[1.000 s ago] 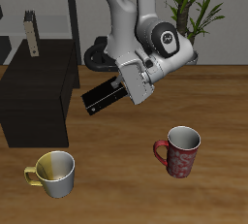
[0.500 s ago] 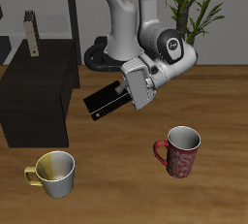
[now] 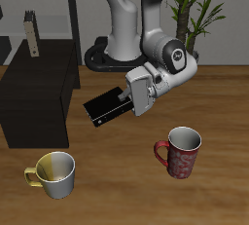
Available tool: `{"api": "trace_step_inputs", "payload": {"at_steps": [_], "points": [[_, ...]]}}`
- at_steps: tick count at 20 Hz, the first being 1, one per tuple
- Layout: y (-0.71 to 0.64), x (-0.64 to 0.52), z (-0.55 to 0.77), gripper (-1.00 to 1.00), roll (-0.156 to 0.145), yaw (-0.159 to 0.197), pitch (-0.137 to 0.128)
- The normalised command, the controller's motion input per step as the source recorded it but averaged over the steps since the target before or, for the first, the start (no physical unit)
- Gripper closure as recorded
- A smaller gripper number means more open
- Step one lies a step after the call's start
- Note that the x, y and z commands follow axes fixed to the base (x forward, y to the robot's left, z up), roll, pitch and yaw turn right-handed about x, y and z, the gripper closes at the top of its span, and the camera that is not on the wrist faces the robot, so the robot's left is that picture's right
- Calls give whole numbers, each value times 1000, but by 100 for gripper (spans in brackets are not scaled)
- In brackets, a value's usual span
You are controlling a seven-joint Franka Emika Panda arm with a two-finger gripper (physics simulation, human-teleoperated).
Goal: Yellow book upright top shelf and black book top region shelf and red mug top shelf
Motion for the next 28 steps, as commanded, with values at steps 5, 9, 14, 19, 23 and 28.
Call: {"api": "trace_step_inputs", "payload": {"at_steps": [5, 9, 14, 19, 23, 28], "points": [[-219, 37, -56, 100, -13, 7, -2], [-462, -15, 25, 100, -60, -18, 17], [-8, -199, 525, 100, 14, -56, -36], [-48, -123, 301, 100, 18, -19, 0], [117, -77, 201, 100, 30, -12, -18], [159, -44, 35, 100, 33, -6, 27]]}}
